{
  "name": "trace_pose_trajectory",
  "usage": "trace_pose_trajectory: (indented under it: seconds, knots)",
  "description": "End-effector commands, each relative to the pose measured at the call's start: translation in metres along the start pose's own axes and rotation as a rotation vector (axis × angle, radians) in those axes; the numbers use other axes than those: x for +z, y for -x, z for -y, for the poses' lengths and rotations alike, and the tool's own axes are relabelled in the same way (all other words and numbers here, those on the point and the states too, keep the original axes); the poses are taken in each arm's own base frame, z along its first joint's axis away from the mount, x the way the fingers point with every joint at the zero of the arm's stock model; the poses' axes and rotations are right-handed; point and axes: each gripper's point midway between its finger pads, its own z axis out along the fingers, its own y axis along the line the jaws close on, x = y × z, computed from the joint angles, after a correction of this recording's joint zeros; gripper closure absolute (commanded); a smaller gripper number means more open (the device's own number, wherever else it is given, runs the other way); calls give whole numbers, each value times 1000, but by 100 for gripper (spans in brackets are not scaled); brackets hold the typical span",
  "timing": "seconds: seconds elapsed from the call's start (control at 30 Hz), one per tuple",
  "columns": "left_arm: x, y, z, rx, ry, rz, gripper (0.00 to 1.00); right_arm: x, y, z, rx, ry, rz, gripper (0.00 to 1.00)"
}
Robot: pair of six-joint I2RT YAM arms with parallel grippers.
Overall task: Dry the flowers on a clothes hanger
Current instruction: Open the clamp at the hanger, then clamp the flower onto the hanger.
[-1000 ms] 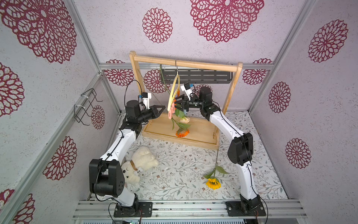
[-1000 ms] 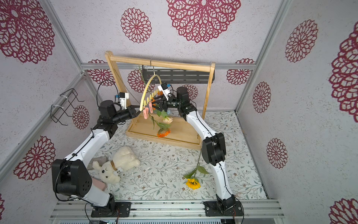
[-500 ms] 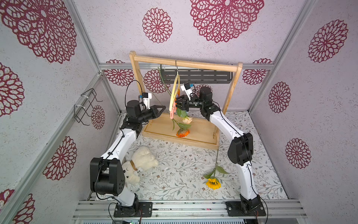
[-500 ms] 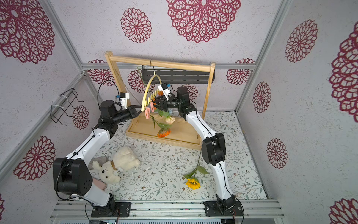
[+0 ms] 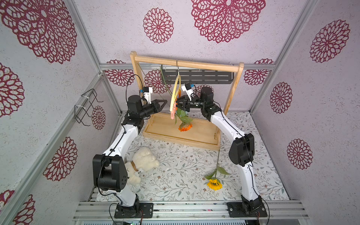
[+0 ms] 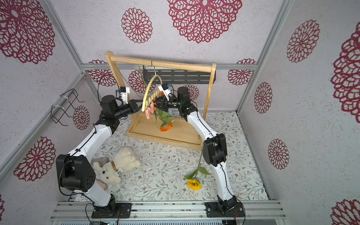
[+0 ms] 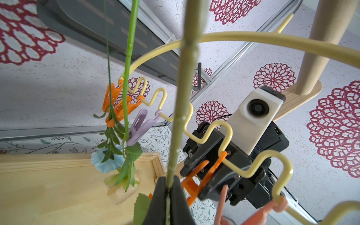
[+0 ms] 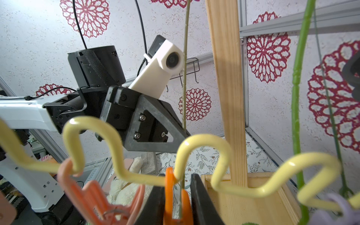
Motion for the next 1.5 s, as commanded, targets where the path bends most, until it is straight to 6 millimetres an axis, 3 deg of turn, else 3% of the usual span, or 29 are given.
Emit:
trace_pose_trajectory:
  seconds: [0.0,0.27,0.5,1.0,1.47]
  knots:
    - [12,5,5,-2,-24,31,100,-8,41,-12,-69,-33,70,85]
    - [23,3,10,-56,-75,41,100,-8,40,-7,-75,-52,73,86]
    - [21,-8,11,-72,-85,14,100,-10,47,-2,-92,-93,95,98]
    - [13,-18,18,-68,-83,-32,100,-10,44,2,-111,-124,81,99]
    - [4,-4,27,-104,-93,10,100,-11,39,4,-109,-127,65,98]
